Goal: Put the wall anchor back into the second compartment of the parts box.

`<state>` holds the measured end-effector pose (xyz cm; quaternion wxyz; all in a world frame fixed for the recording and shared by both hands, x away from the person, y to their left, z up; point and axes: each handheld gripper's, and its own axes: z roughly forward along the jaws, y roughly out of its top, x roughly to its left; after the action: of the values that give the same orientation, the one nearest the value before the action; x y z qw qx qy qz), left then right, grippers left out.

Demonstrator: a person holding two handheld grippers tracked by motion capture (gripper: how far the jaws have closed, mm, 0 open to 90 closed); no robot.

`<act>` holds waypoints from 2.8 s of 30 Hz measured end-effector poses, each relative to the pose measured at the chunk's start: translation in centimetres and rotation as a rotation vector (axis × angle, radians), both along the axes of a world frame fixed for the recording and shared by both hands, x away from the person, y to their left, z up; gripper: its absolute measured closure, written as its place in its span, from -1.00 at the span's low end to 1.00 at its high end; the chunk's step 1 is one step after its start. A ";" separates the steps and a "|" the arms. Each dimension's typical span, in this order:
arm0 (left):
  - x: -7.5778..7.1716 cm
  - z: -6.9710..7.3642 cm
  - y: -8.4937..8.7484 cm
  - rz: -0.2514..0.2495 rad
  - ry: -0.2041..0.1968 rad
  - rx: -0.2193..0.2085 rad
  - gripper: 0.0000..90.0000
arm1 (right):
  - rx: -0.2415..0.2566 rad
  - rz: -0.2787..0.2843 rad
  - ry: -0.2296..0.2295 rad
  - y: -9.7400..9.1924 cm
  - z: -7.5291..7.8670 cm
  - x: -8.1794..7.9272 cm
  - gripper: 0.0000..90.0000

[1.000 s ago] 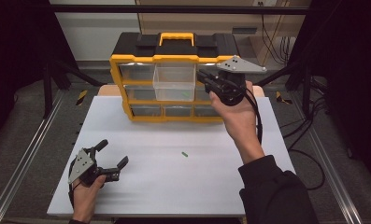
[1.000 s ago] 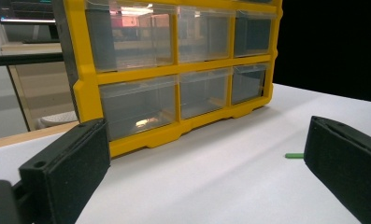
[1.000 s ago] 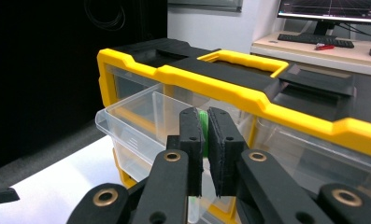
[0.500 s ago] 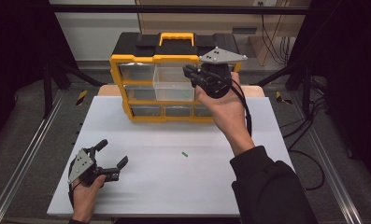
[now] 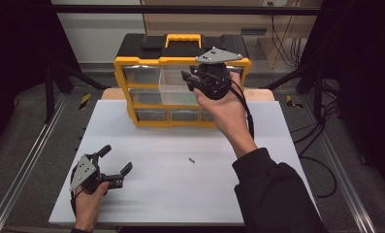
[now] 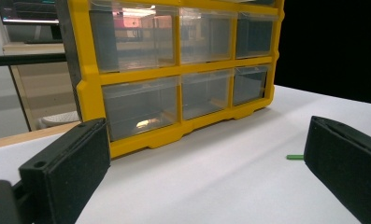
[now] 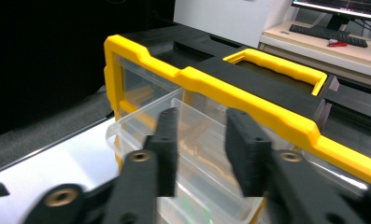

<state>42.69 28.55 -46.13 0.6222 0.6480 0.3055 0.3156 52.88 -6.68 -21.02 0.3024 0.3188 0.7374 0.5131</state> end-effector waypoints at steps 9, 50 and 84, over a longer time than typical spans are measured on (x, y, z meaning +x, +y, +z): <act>-0.1 0.0 0.0 0.004 -0.003 -0.005 -0.99 | -0.051 0.012 -0.029 -0.5 -0.7 -2.2 -0.36; -0.2 0.1 0.0 0.009 -0.007 0.008 -0.99 | -0.116 -0.046 0.144 -4.9 -8.8 -4.2 -0.87; -0.1 0.0 -0.2 0.002 -0.007 0.015 -1.00 | -0.120 -0.038 0.300 -4.5 -17.1 -3.9 -0.85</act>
<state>42.55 28.38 -46.10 0.6179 0.6513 0.3018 0.3208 48.98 -11.17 -38.16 0.2169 0.3871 0.7975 0.4087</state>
